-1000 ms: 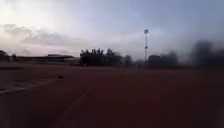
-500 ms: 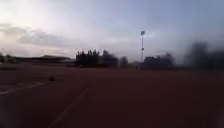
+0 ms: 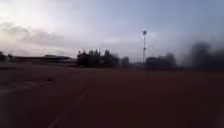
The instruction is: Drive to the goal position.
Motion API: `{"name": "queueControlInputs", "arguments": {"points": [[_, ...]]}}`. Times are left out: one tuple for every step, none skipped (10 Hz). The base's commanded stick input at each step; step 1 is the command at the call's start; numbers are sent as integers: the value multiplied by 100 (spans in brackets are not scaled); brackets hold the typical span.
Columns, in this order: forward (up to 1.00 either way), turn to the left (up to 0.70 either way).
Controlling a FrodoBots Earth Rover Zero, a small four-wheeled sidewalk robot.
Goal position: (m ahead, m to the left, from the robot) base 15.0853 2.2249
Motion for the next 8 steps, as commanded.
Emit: {"name": "queueControlInputs", "arguments": {"points": [[70, 0], [70, 0], [70, 0], [70, 0], [70, 0], [70, 0], [70, 0], [70, 0]]}}
